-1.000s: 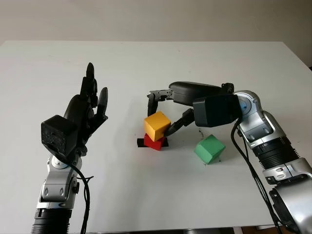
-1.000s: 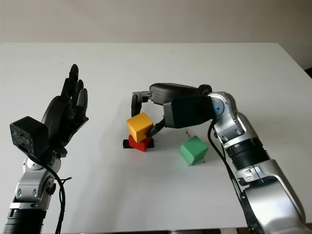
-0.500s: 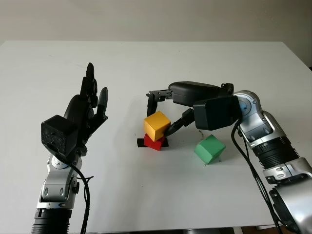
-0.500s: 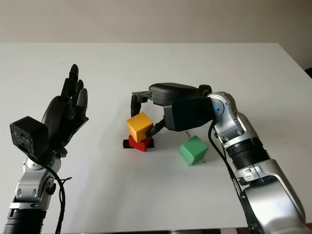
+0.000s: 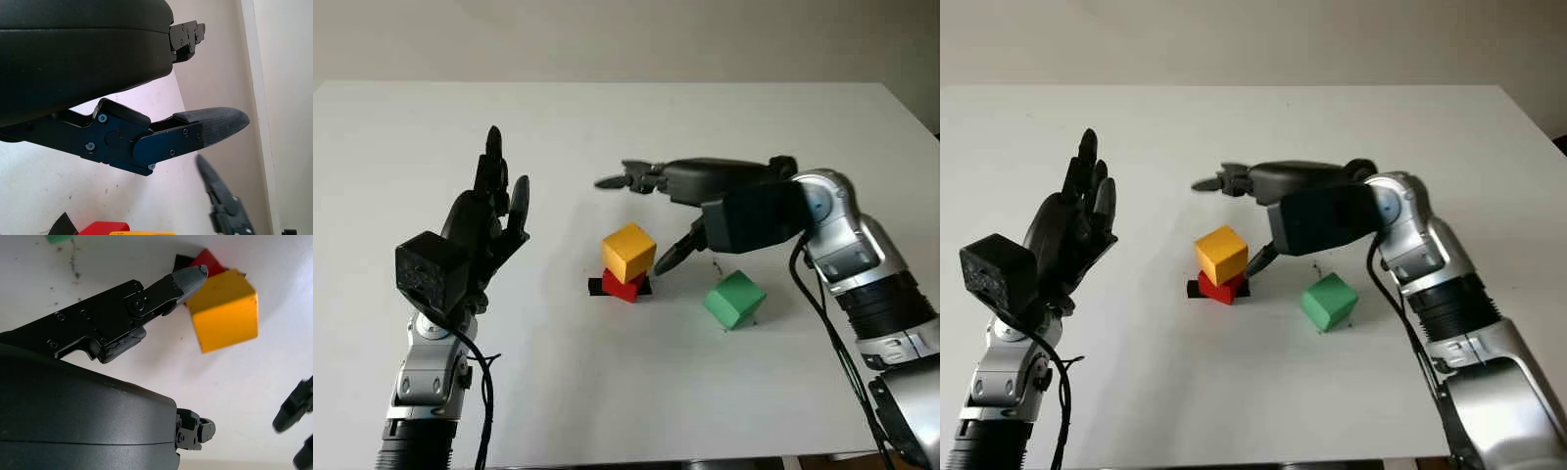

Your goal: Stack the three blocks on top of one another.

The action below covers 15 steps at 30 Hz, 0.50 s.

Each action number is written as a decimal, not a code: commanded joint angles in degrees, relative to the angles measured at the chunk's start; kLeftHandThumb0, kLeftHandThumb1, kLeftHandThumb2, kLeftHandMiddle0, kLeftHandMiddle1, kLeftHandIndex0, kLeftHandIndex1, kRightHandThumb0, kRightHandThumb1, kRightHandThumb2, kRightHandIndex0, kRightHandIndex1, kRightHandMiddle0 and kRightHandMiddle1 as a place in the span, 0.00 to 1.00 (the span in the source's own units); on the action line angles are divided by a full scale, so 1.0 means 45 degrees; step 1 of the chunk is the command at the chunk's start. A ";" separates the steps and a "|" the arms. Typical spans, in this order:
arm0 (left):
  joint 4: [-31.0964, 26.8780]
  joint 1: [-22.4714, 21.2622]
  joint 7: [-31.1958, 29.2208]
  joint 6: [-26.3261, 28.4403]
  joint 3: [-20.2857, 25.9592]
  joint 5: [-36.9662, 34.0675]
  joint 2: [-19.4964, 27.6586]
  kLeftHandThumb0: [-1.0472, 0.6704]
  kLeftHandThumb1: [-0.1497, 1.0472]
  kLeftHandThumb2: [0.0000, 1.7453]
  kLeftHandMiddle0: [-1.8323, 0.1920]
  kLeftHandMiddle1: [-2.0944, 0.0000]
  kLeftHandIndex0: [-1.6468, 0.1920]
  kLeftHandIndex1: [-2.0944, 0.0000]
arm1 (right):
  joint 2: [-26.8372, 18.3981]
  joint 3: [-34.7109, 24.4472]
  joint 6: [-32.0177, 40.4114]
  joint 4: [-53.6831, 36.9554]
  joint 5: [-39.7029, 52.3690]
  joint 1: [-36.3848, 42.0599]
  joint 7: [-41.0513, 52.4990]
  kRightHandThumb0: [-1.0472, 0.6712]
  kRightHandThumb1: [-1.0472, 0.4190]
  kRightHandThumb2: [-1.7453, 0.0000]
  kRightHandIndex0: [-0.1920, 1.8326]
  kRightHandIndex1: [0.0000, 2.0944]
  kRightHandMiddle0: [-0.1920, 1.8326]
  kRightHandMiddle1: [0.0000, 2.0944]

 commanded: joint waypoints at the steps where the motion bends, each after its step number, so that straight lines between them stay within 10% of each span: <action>1: -0.0150 0.0010 -0.0015 -0.0038 0.0013 0.0013 0.0074 0.18 1.00 0.39 1.00 1.00 1.00 1.00 | -0.0441 -0.0387 0.0181 -0.0515 0.0185 0.0210 0.0009 0.18 0.13 0.97 0.00 0.00 0.01 0.05; 15: -0.0063 -0.0110 -0.0196 0.0047 0.0066 -0.0119 0.0161 0.18 1.00 0.39 1.00 1.00 1.00 1.00 | -0.2612 -0.3308 0.0917 -0.4603 0.1546 0.3129 -0.0298 0.19 0.12 0.97 0.02 0.02 0.17 0.10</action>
